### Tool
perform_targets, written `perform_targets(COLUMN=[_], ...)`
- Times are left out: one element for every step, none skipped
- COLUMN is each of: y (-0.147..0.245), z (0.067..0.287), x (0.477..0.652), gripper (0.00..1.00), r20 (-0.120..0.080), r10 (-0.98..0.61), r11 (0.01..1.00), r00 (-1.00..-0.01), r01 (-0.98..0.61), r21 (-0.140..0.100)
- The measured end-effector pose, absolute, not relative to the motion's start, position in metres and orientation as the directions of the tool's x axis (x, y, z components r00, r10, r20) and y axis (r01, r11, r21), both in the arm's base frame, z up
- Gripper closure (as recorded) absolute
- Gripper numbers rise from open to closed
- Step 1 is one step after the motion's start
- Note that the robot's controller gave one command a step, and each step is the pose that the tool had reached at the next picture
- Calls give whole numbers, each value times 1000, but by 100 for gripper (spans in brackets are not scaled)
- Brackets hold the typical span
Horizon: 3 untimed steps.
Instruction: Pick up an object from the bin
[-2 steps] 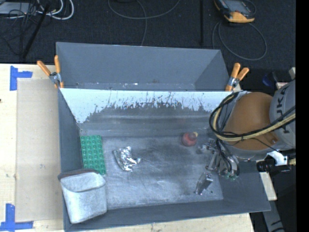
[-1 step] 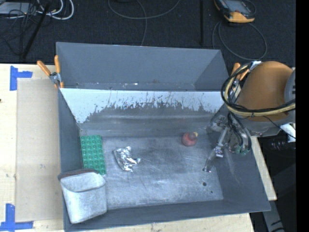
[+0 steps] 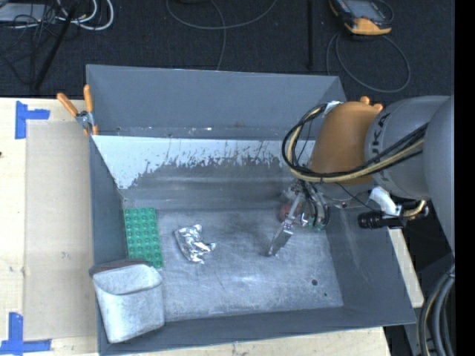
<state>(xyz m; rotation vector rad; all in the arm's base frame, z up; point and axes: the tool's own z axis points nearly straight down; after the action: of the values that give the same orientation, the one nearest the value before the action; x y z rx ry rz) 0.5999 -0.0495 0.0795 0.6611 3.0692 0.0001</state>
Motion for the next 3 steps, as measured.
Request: perform_targets(y=[7,-71,-79], z=[161,120,80], x=[614,615,620], gripper=[0,0,0], r20=[-2,2,6], r10=[589,441,380], r11=[808,897,925], r00=[-808,-897,-925], r01=[589,441,380], r21=[3,-4,-2])
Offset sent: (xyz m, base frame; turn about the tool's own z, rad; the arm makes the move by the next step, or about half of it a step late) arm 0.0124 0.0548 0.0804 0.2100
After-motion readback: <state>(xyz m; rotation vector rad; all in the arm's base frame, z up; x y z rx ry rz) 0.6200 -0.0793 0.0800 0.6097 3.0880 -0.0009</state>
